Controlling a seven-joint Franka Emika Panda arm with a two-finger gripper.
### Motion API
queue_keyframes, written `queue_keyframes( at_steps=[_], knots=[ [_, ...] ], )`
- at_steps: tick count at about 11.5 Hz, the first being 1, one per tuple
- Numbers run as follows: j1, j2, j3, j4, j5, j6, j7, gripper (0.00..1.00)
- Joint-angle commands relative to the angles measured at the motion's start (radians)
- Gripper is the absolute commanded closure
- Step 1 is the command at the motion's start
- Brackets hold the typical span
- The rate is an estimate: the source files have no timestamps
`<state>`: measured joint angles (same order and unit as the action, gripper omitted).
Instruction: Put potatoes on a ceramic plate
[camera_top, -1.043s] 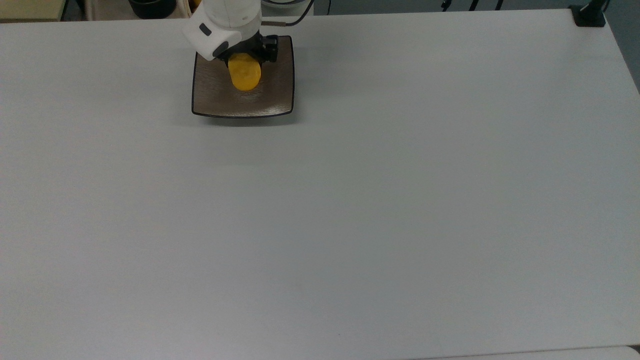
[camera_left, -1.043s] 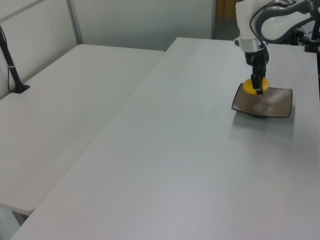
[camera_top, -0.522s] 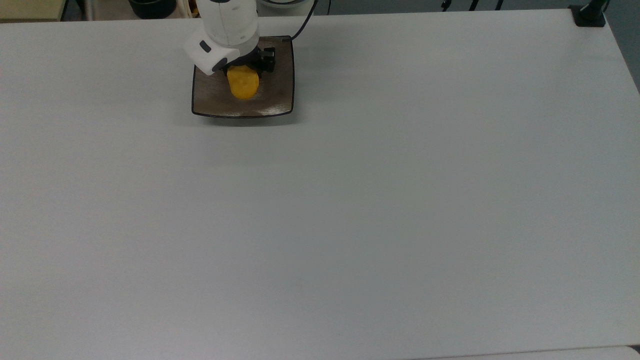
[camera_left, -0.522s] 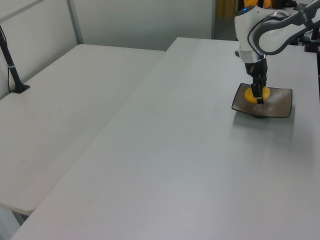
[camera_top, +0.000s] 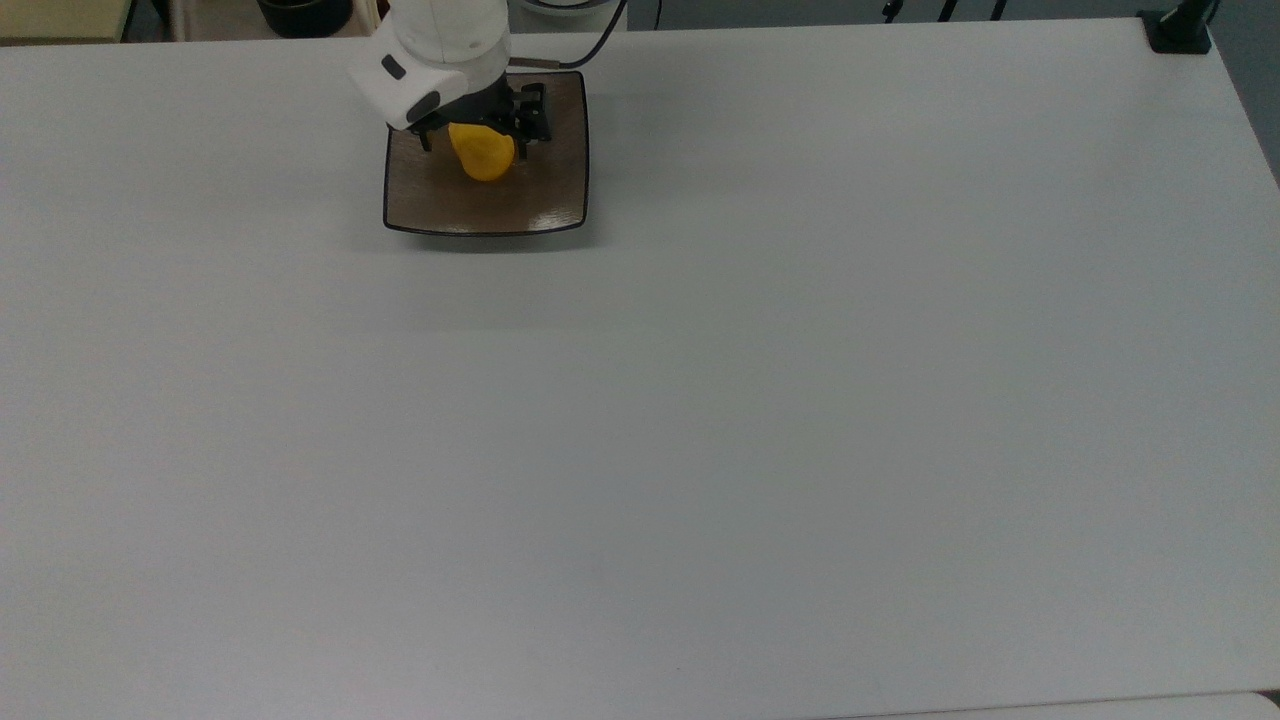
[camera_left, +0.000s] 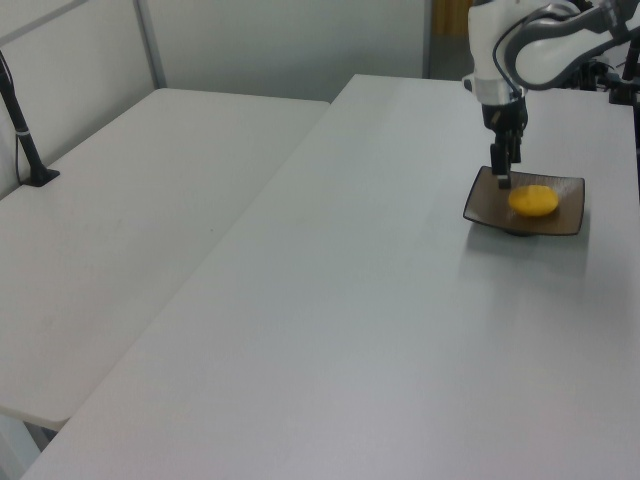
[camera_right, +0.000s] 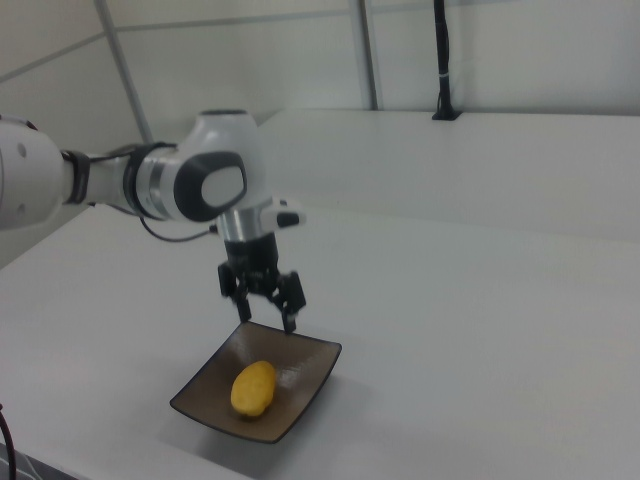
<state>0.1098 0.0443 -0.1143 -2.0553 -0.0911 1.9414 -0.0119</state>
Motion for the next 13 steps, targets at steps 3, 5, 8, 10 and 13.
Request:
queue_keyframes(
  at_steps=[3, 5, 8, 10, 13],
  knots=[
    [0.025, -0.034, 0.001, 0.361, 0.013, -0.218, 0.069, 0.00],
    [0.030, -0.032, 0.002, 0.499, 0.023, -0.348, 0.107, 0.00],
    [0.063, -0.035, 0.005, 0.514, 0.028, -0.400, 0.113, 0.00],
    [0.074, -0.052, 0.007, 0.508, 0.075, -0.395, 0.104, 0.00],
    [0.071, -0.075, 0.005, 0.480, 0.165, -0.342, 0.038, 0.00]
  ],
)
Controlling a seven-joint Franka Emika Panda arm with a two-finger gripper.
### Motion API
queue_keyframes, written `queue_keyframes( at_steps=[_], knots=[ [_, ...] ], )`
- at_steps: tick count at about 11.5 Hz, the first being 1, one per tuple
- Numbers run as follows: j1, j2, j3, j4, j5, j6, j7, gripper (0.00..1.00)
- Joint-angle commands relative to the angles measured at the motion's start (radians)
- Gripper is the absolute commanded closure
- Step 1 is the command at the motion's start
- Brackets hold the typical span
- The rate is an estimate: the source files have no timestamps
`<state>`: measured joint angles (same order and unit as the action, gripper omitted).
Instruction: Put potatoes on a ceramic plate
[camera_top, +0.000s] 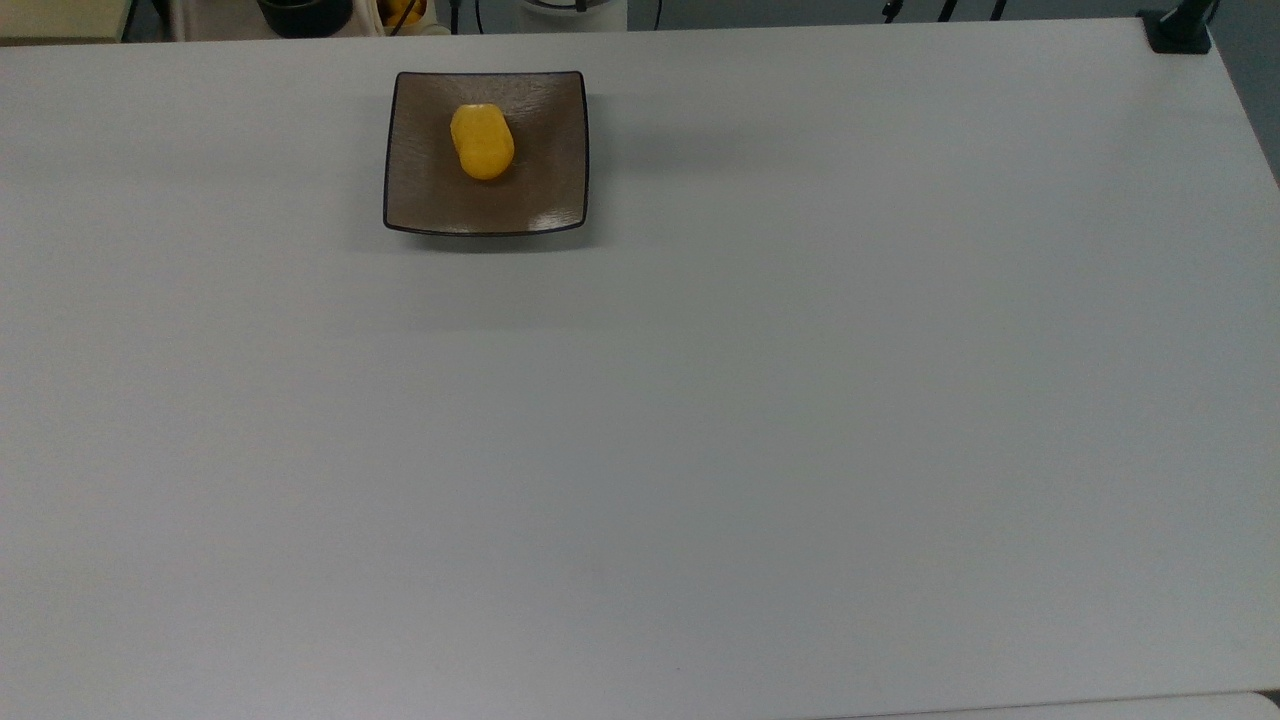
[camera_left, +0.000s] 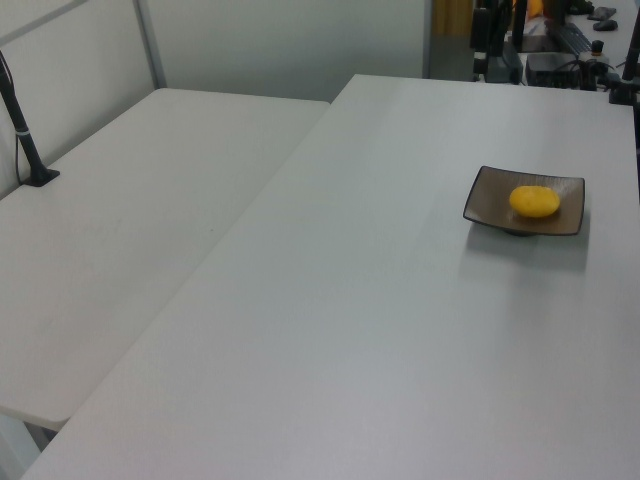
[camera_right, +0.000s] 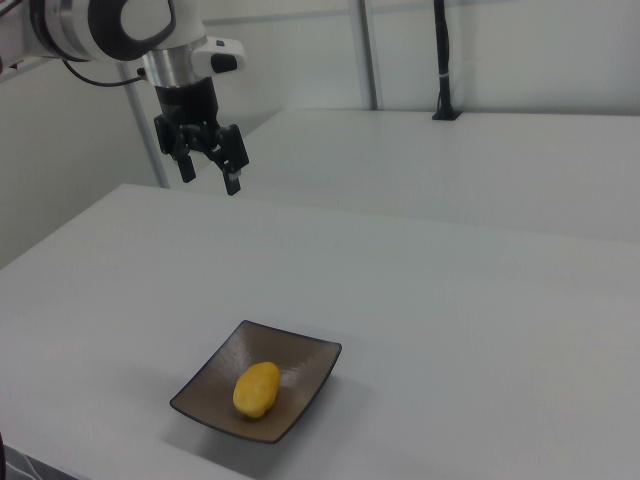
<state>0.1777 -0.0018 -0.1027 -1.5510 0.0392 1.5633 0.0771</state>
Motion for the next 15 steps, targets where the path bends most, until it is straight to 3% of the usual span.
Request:
queue_keyframes(
  at_steps=[1, 3, 10, 11, 13, 15],
  knots=[
    [0.003, -0.040, -0.005, -0.029, 0.034, 0.059, -0.095, 0.00],
    [0.006, -0.075, -0.006, -0.087, 0.034, 0.136, -0.169, 0.00],
    [0.020, -0.058, -0.008, -0.086, 0.022, 0.149, -0.172, 0.00],
    [0.022, -0.058, -0.009, -0.089, 0.013, 0.146, -0.172, 0.00],
    [0.046, -0.057, -0.009, -0.098, -0.095, 0.142, -0.163, 0.00],
    [0.046, -0.058, -0.012, -0.098, -0.093, 0.144, -0.158, 0.00]
  ],
)
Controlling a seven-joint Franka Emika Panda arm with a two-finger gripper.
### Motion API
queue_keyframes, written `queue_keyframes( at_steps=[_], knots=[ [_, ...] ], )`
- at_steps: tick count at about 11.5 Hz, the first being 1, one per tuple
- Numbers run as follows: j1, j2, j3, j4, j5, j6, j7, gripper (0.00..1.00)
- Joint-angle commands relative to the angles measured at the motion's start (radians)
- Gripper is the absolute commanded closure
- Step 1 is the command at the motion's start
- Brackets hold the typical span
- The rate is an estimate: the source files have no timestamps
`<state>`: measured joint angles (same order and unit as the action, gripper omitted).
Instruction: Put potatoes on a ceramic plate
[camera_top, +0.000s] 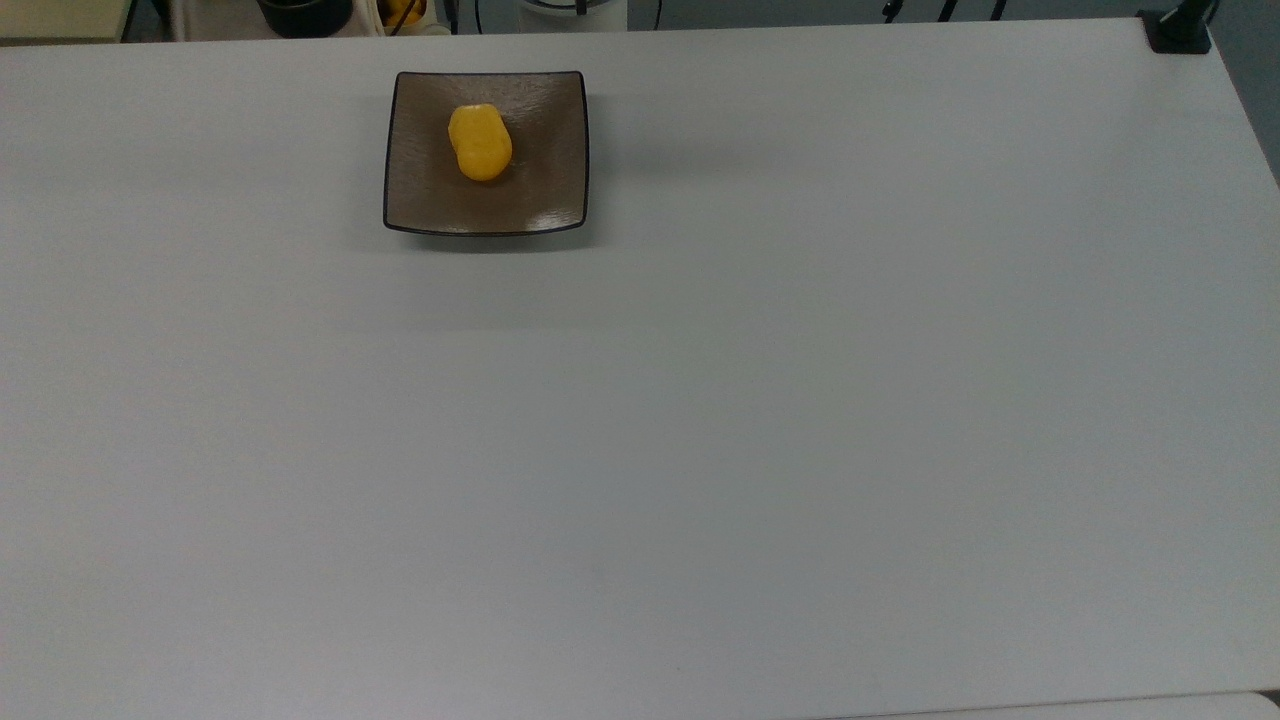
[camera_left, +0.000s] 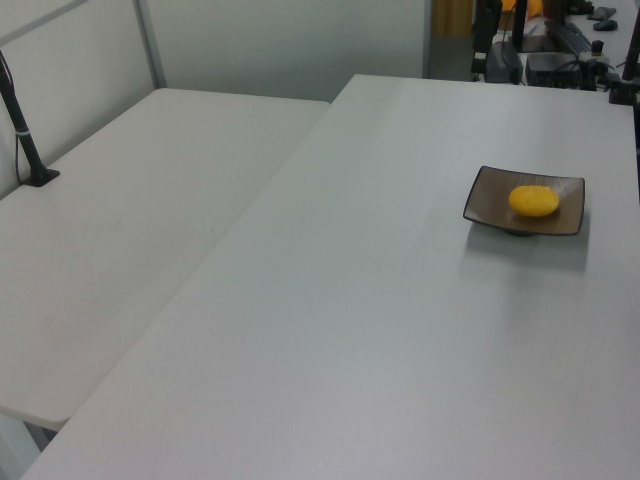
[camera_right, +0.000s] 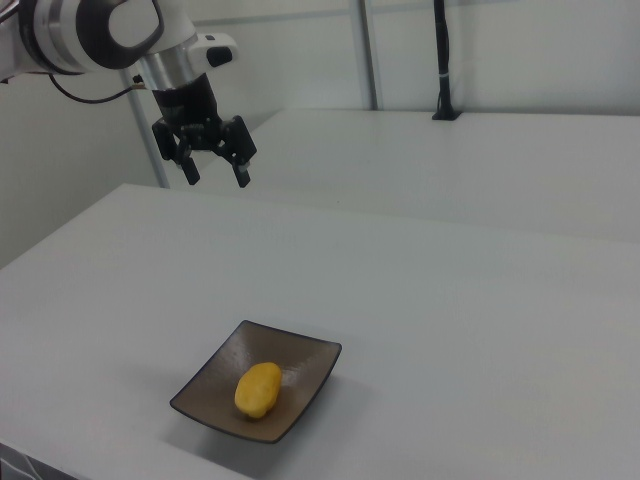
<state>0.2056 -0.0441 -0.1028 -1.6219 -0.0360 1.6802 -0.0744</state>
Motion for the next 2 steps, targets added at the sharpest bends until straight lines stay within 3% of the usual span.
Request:
queue_keyframes(
  at_steps=[1, 2],
  knots=[
    [0.018, -0.014, -0.012, -0.027, -0.016, 0.029, -0.007, 0.00],
    [0.018, -0.013, -0.012, -0.027, -0.016, 0.030, -0.007, 0.00]
  ],
)
